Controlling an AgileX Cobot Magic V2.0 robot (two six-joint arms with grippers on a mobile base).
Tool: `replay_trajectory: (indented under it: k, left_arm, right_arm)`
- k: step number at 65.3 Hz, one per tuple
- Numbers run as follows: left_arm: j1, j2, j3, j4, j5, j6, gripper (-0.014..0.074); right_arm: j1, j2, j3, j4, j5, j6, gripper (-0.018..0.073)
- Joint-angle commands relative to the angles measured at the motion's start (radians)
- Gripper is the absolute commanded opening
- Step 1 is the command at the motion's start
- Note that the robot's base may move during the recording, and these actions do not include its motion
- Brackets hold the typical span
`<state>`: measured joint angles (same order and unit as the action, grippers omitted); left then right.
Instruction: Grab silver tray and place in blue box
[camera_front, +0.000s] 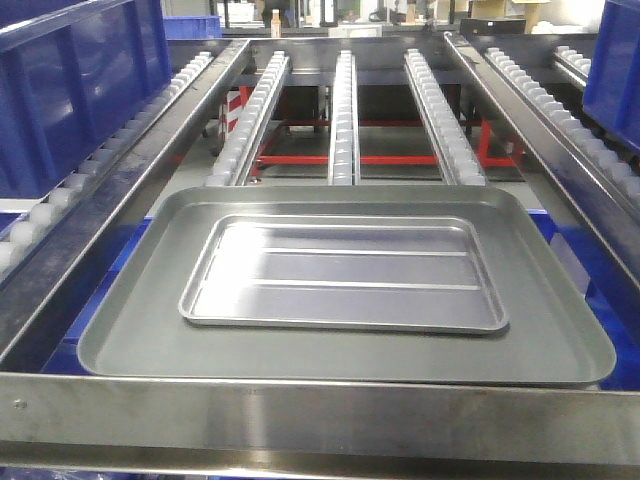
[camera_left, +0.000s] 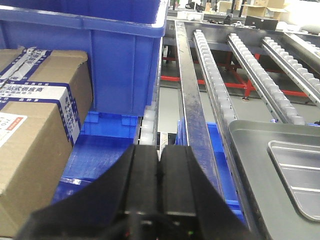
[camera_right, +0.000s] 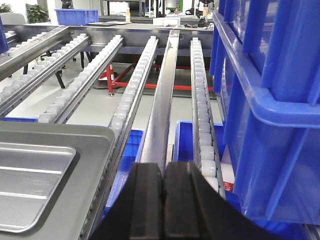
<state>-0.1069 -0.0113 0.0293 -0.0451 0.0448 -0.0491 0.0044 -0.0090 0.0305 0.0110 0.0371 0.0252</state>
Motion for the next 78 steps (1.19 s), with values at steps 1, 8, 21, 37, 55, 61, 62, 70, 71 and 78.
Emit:
replay_trajectory:
  k: [1,8,21,37,55,61,62,70,71,78]
  left_arm:
    - [0.002,-0.021,-0.002,-0.007,-0.090,0.002,-0.0097]
    - [0.002,-0.021,-0.002,-0.007,-0.090,0.002,-0.0097]
    - [0.002,-0.021,-0.002,-0.007,-0.090,0.002,-0.0097]
    - [0.002,-0.021,-0.002,-0.007,-0.090,0.002,-0.0097]
    - [0.002,-0.019,-0.037,-0.015,-0.189,0.002,-0.0097]
    - [0.002,0.002,-0.152,0.031,-0.084,0.002,-0.0096]
    - [0.002,0.008,-0.185,0.045,-0.059,0.002,-0.0096]
    - [0.002,0.109,-0.400,0.067,0.158,0.002,-0.0077]
    - [0.002,0.130,-0.419,0.063,0.174,0.002,-0.0067]
    - [0.002,0.254,-0.550,0.027,0.266,0.002,0.0049]
  right_arm:
    - [-0.003,-0.022,0.003,-0.001,-0.090,-0.008,0.0055]
    - [-0.003,-0.022,0.003,-0.001,-0.090,-0.008,0.0055]
    - [-0.003,-0.022,0.003,-0.001,-0.090,-0.008,0.0055]
    - [-0.003,-0.022,0.003,-0.001,-0.095,-0.008,0.0055]
    - [-0.003,-0.022,-0.030,0.004,-0.197,0.000,0.0055]
    - [-0.003,-0.019,-0.133,0.004,-0.151,0.000,0.0055]
    - [-0.003,-0.017,-0.151,0.004,-0.137,0.000,0.0055]
    - [-0.002,0.073,-0.331,0.004,0.007,0.000,0.0062]
    - [-0.001,0.087,-0.345,0.004,0.013,0.000,0.0064]
    - [-0.001,0.209,-0.432,0.004,0.081,0.000,0.0155]
